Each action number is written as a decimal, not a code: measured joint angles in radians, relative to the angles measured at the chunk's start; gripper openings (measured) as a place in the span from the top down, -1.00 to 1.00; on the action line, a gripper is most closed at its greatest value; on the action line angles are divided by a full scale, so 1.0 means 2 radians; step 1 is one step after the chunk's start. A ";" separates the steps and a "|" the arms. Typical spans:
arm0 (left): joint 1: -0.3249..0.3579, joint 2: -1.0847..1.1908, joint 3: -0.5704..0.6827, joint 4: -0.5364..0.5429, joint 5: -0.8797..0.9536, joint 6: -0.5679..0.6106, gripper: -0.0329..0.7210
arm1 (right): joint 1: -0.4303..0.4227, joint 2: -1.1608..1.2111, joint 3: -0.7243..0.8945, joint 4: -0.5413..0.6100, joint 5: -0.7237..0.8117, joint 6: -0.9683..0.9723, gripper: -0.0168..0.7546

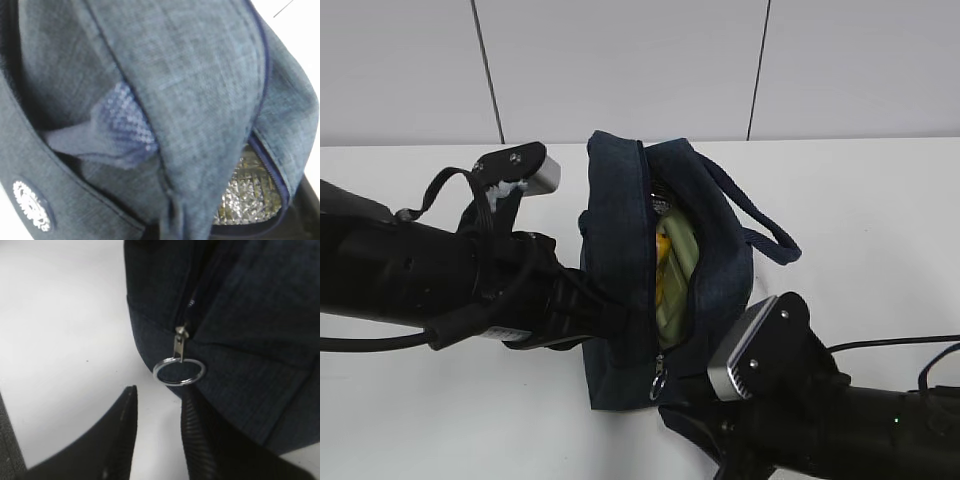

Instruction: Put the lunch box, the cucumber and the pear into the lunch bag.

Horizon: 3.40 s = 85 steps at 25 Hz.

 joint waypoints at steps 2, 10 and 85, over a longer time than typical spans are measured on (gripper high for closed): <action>0.000 0.000 0.000 0.000 0.000 0.000 0.90 | 0.000 0.000 -0.008 -0.001 0.018 0.003 0.32; 0.000 0.000 0.000 0.000 0.000 0.000 0.90 | 0.000 0.003 -0.030 -0.037 0.037 0.040 0.08; 0.000 0.000 0.000 0.000 0.003 0.017 0.90 | 0.001 0.050 -0.072 -0.005 0.092 0.107 0.84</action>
